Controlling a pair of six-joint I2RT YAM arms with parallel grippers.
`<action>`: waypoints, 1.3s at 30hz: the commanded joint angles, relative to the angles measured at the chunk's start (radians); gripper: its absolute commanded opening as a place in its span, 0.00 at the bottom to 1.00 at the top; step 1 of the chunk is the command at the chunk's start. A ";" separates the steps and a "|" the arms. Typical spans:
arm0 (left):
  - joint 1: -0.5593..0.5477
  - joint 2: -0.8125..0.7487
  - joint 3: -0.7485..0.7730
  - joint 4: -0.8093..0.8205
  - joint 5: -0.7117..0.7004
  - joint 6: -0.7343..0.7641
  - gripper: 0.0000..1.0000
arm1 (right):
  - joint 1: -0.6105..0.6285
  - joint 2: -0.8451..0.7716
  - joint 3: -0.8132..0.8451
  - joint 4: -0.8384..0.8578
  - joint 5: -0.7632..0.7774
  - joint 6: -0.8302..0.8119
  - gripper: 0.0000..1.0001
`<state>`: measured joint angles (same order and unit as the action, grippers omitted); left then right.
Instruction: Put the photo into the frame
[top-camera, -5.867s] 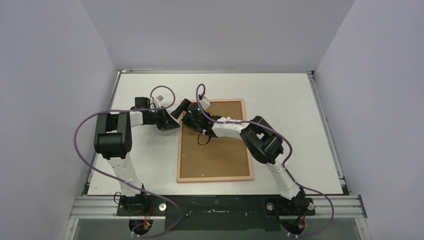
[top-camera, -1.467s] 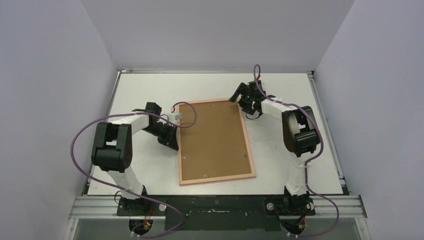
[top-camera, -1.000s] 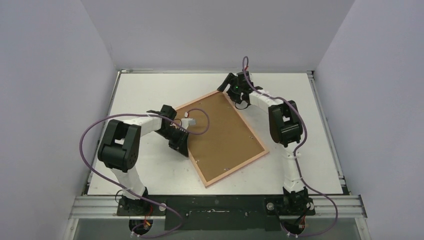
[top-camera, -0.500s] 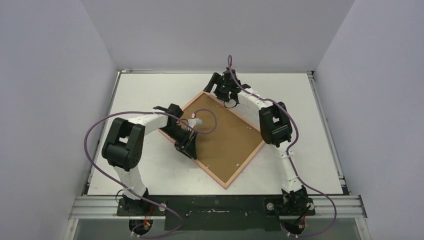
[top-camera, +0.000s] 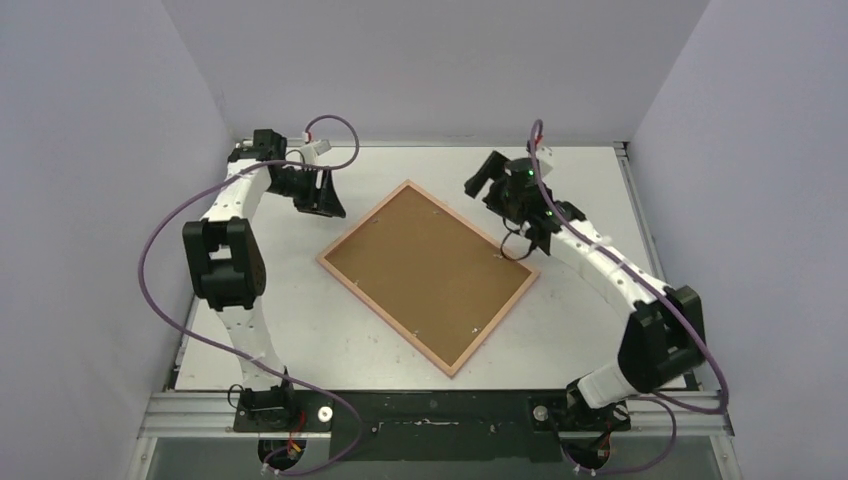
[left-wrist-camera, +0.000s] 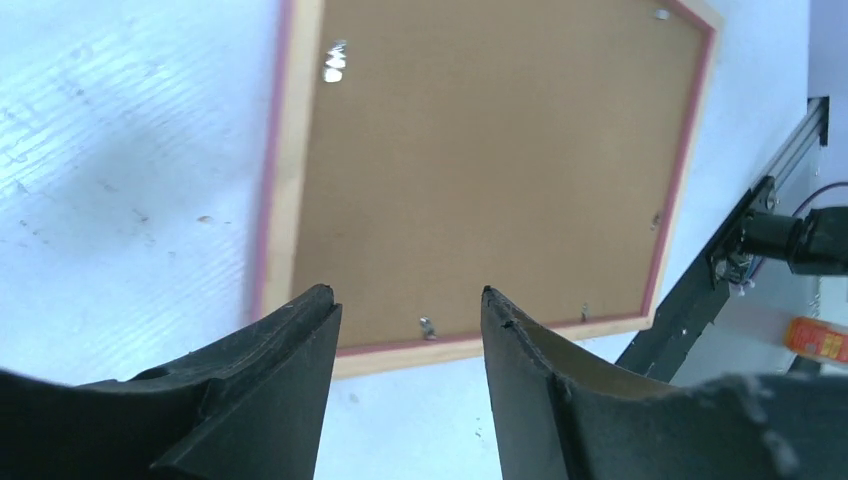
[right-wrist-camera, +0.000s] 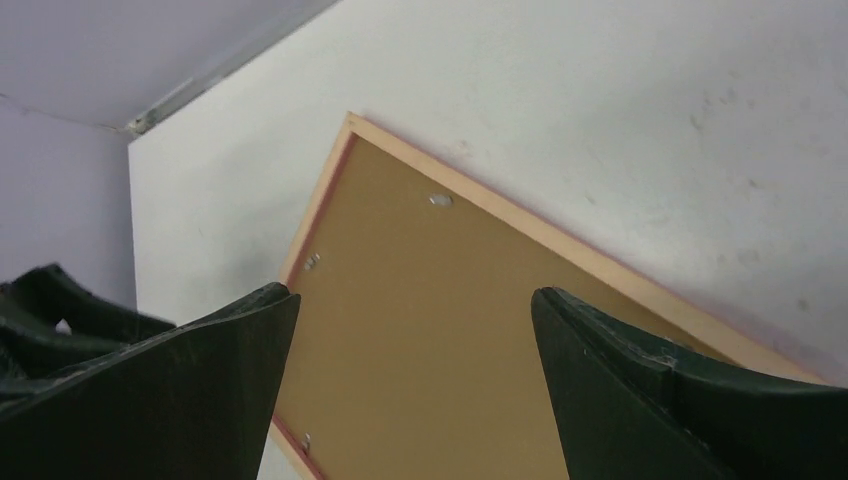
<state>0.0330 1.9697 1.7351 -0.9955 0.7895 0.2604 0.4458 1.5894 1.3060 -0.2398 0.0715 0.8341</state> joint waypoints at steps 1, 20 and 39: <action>0.007 0.136 0.064 0.026 -0.048 -0.056 0.51 | 0.007 -0.189 -0.274 -0.020 0.068 0.087 0.90; -0.025 0.298 0.149 0.168 -0.147 -0.165 0.42 | 0.033 -0.384 -0.637 -0.074 0.019 0.211 0.90; -0.070 0.205 -0.079 0.182 -0.149 -0.139 0.15 | 0.004 -0.322 -0.707 -0.029 0.008 0.161 0.90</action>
<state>-0.0292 2.2429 1.7149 -0.8085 0.6506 0.1093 0.4702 1.2236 0.5838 -0.3454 0.0799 1.0260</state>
